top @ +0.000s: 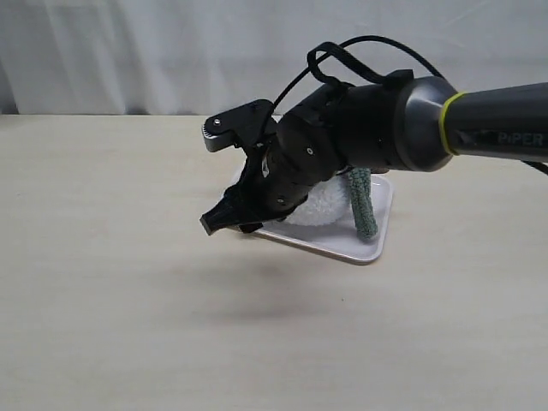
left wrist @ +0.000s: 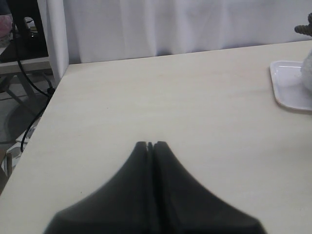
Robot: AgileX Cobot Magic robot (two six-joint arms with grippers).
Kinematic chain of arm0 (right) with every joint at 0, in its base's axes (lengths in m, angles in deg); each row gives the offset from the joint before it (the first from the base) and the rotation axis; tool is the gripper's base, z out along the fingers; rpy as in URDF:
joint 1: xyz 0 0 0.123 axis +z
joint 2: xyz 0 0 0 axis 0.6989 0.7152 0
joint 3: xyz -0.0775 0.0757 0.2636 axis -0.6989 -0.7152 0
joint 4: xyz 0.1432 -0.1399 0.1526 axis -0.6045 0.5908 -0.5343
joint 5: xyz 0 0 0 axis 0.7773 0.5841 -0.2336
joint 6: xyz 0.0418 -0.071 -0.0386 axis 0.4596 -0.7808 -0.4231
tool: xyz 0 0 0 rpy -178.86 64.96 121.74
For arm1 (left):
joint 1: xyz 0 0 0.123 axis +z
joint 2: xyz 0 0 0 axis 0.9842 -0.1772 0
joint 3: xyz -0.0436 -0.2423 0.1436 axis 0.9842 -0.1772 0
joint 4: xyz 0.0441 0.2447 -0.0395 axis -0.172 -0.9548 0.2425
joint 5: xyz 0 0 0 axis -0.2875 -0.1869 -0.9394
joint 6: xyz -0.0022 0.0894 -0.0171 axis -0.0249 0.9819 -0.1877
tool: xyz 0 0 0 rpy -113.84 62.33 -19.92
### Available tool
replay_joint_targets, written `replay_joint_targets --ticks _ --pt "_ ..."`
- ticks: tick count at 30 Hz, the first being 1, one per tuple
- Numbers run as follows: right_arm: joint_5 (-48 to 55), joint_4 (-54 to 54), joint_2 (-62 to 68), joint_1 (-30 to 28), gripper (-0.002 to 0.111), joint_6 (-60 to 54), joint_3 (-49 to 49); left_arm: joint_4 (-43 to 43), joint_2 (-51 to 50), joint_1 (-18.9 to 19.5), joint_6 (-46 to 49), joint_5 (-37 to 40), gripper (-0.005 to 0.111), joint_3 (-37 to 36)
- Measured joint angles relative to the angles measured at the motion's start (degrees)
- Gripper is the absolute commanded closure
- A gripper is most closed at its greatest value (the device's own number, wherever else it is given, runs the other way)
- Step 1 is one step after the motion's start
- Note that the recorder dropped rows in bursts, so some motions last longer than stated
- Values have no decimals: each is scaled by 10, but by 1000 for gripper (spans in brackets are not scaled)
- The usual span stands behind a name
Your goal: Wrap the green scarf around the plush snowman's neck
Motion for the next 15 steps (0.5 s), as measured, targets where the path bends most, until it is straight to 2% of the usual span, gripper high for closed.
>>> replay_joint_targets --ticks 3,9,15 --pt "-33 13 1 0 59 43 -26 0 0 0 0 0 107 0" --pt "-125 40 19 0 51 120 -47 0 0 0 0 0 107 0" --pt "-141 43 59 -6 51 153 -50 0 0 0 0 0 107 0"
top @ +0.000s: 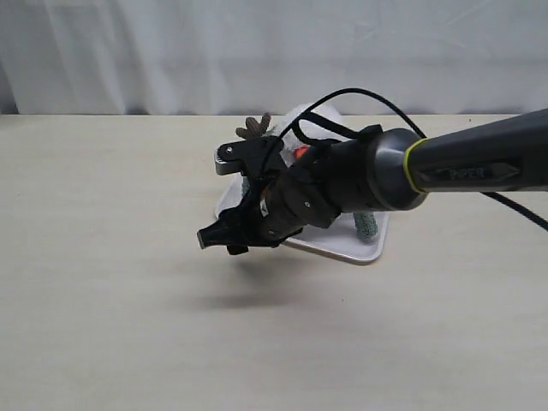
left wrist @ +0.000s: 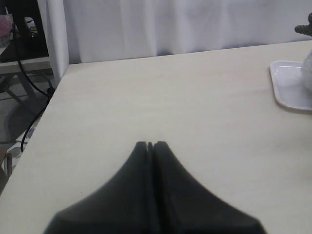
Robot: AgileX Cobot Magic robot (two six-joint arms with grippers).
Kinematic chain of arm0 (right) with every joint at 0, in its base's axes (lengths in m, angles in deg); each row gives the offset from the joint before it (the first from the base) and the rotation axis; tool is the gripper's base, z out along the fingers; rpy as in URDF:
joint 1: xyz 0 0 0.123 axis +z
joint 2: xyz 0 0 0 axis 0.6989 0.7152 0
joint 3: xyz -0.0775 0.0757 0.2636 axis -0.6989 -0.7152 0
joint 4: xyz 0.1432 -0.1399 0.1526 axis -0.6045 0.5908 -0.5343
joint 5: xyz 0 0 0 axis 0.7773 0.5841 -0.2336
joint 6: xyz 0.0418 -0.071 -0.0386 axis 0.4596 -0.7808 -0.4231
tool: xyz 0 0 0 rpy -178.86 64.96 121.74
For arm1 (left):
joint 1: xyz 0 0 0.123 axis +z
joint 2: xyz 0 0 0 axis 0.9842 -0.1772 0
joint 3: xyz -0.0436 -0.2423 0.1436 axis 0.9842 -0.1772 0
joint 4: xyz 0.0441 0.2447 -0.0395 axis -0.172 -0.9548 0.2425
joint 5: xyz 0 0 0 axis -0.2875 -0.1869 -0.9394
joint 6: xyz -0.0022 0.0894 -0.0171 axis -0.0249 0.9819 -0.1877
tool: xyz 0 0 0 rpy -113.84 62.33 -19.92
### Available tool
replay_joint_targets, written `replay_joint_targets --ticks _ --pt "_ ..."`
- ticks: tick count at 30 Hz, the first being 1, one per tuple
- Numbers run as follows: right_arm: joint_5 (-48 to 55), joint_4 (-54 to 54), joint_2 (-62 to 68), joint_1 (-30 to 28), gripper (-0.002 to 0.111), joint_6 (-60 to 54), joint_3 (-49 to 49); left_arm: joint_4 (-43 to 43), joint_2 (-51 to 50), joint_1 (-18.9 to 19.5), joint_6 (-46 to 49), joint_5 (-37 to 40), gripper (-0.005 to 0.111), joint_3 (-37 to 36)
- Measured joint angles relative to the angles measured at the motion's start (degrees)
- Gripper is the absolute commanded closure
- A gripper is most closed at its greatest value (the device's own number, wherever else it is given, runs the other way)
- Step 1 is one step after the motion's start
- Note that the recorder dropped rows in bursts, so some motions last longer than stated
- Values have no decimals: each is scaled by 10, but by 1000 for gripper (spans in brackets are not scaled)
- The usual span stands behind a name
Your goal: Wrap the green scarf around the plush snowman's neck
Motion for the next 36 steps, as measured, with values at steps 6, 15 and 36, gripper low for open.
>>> replay_joint_targets --ticks 6,15,36 --pt "-22 0 18 -32 51 28 0 0 0 0 0 0 107 0" --pt "-109 0 41 -27 51 34 0 0 0 0 0 0 107 0" --pt "-174 -14 62 -52 104 35 0 0 0 0 0 0 107 0"
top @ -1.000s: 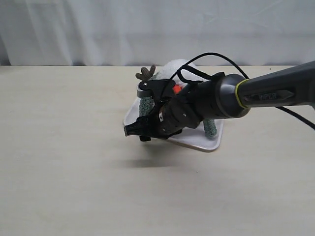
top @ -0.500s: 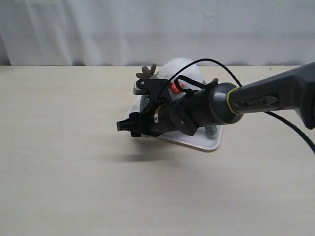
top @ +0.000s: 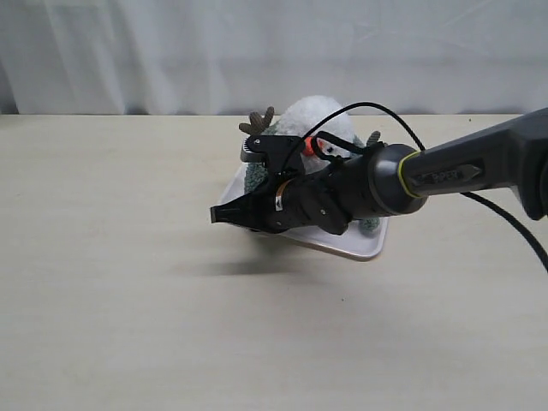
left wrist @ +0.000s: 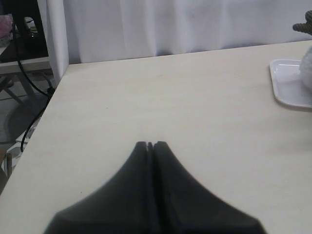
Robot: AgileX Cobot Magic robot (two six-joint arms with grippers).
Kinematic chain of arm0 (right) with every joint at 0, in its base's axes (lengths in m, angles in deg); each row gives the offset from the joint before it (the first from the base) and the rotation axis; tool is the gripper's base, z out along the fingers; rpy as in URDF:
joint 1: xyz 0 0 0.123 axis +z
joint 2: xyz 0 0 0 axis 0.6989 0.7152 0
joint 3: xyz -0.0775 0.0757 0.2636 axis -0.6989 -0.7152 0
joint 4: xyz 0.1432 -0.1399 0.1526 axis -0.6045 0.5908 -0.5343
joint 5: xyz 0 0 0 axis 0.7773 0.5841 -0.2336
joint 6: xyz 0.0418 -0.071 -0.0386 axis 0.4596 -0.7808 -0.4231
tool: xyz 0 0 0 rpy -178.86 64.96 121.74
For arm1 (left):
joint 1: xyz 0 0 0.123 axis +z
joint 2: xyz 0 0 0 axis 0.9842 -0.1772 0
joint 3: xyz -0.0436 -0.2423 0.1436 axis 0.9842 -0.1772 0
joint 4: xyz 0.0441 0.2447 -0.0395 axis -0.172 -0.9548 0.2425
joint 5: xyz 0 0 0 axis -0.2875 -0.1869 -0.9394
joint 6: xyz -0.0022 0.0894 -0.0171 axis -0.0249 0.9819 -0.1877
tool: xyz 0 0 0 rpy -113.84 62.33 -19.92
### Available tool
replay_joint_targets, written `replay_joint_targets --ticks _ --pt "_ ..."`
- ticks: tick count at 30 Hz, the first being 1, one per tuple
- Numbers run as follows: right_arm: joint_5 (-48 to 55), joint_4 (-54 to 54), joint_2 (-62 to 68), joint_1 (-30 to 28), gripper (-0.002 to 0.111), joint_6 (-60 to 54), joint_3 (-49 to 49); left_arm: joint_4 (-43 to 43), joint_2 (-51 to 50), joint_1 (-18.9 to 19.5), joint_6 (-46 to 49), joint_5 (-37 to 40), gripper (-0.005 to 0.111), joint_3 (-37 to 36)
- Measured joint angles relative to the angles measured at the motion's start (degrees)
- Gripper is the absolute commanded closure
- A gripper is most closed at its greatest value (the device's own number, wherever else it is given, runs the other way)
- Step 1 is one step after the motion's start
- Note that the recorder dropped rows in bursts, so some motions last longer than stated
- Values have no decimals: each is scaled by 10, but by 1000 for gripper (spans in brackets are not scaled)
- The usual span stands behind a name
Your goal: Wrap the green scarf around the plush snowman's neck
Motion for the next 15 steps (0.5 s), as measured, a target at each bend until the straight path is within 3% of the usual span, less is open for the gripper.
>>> replay_joint_targets --ticks 5,15 --pt "24 1 -3 0 104 -15 0 0 0 0 0 0 107 0" --pt "177 4 -74 25 104 -121 0 0 0 0 0 0 107 0"
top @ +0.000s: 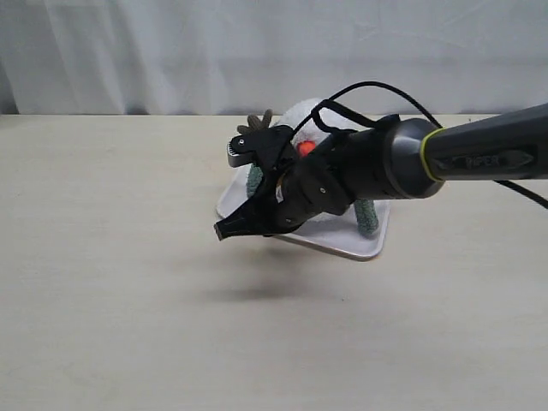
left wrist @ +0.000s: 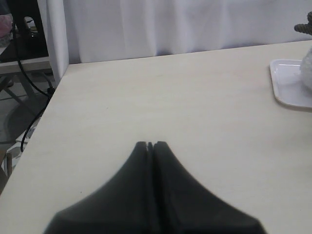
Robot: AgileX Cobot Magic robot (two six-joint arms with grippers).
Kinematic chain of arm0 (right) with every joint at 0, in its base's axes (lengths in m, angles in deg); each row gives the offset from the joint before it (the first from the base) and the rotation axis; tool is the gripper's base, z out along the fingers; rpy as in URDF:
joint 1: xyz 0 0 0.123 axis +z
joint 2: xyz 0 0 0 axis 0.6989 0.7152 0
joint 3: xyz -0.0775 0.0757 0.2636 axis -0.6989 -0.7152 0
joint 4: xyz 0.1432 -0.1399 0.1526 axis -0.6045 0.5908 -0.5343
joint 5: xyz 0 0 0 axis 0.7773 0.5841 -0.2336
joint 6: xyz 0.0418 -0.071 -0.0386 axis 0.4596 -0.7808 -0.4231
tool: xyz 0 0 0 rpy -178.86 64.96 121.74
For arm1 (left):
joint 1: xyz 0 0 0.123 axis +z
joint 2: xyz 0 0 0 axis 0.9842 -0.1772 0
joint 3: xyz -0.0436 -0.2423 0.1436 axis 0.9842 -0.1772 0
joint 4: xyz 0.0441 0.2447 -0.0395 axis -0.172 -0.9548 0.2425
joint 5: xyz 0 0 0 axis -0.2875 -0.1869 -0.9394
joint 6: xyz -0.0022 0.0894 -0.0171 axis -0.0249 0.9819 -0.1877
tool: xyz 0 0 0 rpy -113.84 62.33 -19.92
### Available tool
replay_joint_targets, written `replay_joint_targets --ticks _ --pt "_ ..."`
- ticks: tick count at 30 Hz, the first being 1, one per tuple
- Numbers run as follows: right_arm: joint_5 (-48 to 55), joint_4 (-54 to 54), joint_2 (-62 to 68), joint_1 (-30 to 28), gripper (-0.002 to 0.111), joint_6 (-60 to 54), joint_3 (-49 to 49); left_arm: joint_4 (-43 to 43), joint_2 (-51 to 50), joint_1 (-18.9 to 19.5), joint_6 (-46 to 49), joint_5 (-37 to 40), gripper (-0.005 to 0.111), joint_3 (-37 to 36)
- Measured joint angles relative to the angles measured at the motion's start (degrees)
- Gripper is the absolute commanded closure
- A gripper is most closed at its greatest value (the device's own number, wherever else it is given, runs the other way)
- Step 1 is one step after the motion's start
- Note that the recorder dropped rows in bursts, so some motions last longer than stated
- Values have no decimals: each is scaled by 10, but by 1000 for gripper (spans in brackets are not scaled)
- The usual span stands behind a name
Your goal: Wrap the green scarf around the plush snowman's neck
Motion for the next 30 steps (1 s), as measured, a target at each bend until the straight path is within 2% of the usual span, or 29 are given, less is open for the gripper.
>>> replay_joint_targets --ticks 7,27,30 --pt "101 15 -10 1 104 -39 0 0 0 0 0 0 107 0" --pt "107 79 40 1 104 -43 0 0 0 0 0 0 107 0" --pt "107 79 40 1 101 -43 0 0 0 0 0 0 107 0"
